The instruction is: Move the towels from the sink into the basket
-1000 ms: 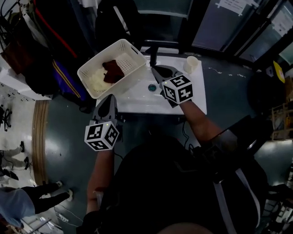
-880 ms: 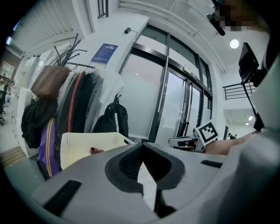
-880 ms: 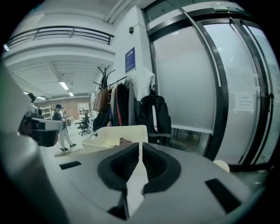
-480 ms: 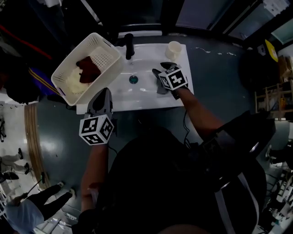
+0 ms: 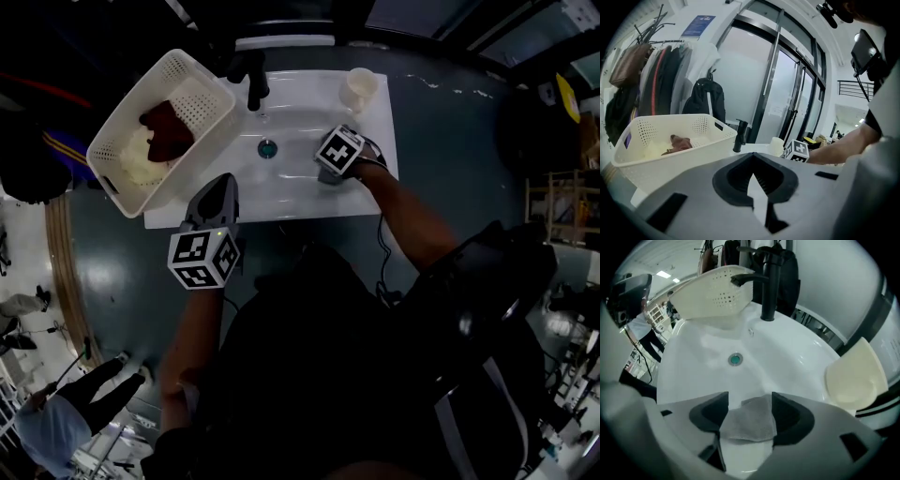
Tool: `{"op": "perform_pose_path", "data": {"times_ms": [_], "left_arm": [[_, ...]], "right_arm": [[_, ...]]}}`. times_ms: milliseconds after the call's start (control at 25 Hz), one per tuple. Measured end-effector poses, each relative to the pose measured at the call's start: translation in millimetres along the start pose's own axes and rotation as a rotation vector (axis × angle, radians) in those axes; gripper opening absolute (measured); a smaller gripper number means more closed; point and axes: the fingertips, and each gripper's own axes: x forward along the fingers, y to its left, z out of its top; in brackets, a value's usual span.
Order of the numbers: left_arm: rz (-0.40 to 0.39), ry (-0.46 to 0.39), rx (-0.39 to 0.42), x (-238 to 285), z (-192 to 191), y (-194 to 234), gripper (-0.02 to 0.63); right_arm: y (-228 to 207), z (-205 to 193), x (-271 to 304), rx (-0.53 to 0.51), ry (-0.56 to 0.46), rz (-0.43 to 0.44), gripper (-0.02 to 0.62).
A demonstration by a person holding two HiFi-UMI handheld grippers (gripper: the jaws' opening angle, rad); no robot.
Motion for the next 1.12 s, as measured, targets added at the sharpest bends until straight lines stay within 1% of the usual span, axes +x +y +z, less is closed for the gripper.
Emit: {"op": "perform_pose_path", "data": {"times_ms": [200, 320, 560, 840, 960, 1120], "left_arm": [[-0.008, 0.02, -0.006, 11.9, -6.1, -2.3, 0.003], [-0.008, 0.032, -0.007, 16.7, -8.2, -3.2, 0.003], [0.006, 0.041, -0.029, 19.2, -13.5, 0.3, 0.004], [0.023, 0.048, -0.041, 23.1, -19.9, 4.7, 0.004], [0.027, 0.049, -0.041, 25.3, -21.4, 4.2, 0.003], [0.03, 0.045, -0.044, 24.8, -20.0, 1.7, 0.003]], "right_arm": [[2.4, -4.8, 25.2, -0.235, 0.141, 0.021, 0.309], [0.3, -14.5, 40.3, -0.315, 0.222, 0.028, 0.311], [-0.6, -37.5, 62.3, -0.404, 0.34, 0.055, 0.313], [-3.3, -53.5, 79.0, -0.479, 0.437, 0.044, 0.31], [-0.8, -55.7, 81.7, -0.494, 0.447, 0.057, 0.293], [-0.1, -56.4, 80.4, -0.493, 0.451, 0.068, 0.287]]}}
